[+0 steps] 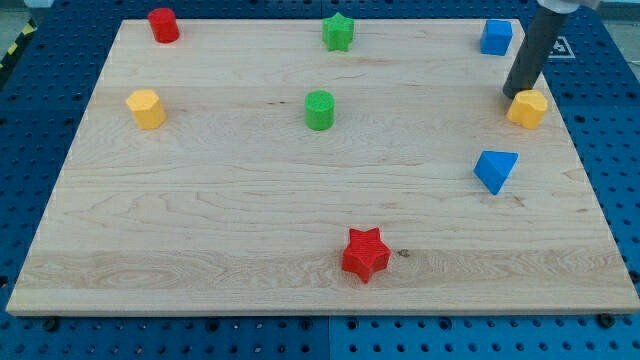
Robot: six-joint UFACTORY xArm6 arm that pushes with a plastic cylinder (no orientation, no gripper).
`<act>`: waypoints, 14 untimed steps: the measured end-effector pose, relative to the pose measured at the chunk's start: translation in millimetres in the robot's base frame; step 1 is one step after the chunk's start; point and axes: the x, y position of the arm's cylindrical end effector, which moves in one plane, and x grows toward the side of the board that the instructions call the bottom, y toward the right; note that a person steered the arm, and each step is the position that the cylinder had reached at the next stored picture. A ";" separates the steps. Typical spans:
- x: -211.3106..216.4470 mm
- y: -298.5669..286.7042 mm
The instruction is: Slide the red star to the bottom right
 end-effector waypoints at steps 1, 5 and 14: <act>5.0 -1.9; 65.1 -72.9; 224.8 -270.5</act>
